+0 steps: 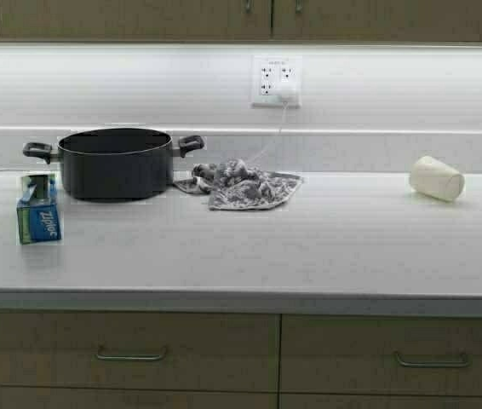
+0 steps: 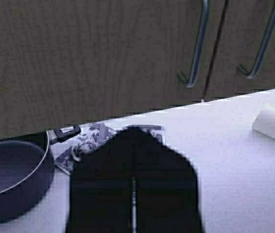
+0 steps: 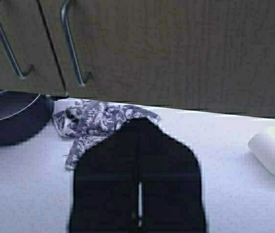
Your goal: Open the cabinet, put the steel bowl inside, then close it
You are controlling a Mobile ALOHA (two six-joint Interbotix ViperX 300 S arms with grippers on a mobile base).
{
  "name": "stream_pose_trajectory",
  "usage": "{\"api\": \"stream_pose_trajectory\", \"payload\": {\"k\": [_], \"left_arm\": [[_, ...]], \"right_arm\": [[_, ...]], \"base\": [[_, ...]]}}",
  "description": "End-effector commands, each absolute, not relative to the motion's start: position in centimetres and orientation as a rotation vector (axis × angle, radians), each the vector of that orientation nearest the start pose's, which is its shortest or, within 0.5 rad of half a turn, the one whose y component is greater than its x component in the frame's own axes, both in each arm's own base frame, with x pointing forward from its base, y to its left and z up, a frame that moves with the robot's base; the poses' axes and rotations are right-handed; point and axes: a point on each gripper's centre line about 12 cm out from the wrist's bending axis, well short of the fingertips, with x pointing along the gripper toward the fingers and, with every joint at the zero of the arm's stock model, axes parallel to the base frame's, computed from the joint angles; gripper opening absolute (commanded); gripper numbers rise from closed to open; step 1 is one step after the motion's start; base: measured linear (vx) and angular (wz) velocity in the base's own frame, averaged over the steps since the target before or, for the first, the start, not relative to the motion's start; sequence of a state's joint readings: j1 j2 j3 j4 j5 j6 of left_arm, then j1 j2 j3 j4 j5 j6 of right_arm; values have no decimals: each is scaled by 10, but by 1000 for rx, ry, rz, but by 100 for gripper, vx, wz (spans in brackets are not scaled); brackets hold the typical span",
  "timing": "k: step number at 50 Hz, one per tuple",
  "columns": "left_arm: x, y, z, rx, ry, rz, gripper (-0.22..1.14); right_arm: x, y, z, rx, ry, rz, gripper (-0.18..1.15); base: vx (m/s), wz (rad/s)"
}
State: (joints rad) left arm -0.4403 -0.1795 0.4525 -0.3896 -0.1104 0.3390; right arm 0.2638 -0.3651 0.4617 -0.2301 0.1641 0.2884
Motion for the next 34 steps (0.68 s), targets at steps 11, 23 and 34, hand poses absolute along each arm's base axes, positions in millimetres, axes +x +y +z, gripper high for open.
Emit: {"api": "stream_pose_trajectory", "payload": {"k": [11,23,34], "left_arm": [[368,-169,348,-18,134,-395,4],[368,-168,347,-18,135,-392,4],[368,-169,346,-17,138,-395,4]], "right_arm": [[347,90,381,25,229,221,6],[347,89,381,25,229,220,6],[347,89,381,25,229,220,6]], "base": [[0,0],[0,0],[0,0]]}}
